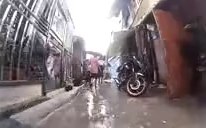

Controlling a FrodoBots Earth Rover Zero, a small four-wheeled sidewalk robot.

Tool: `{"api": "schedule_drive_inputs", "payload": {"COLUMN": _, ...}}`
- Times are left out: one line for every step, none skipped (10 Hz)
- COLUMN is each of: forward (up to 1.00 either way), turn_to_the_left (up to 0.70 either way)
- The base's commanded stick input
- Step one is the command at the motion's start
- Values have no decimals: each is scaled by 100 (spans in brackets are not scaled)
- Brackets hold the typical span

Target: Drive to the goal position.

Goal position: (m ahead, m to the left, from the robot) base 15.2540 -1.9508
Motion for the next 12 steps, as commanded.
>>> {"api": "schedule_drive_inputs", "payload": {"forward": 99, "turn_to_the_left": 0}}
{"api": "schedule_drive_inputs", "payload": {"forward": 99, "turn_to_the_left": 0}}
{"api": "schedule_drive_inputs", "payload": {"forward": 99, "turn_to_the_left": 0}}
{"api": "schedule_drive_inputs", "payload": {"forward": 99, "turn_to_the_left": 0}}
{"api": "schedule_drive_inputs", "payload": {"forward": 99, "turn_to_the_left": 0}}
{"api": "schedule_drive_inputs", "payload": {"forward": 99, "turn_to_the_left": 0}}
{"api": "schedule_drive_inputs", "payload": {"forward": 99, "turn_to_the_left": 0}}
{"api": "schedule_drive_inputs", "payload": {"forward": 99, "turn_to_the_left": 0}}
{"api": "schedule_drive_inputs", "payload": {"forward": 99, "turn_to_the_left": 0}}
{"api": "schedule_drive_inputs", "payload": {"forward": 99, "turn_to_the_left": 0}}
{"api": "schedule_drive_inputs", "payload": {"forward": 99, "turn_to_the_left": 0}}
{"api": "schedule_drive_inputs", "payload": {"forward": 99, "turn_to_the_left": 0}}
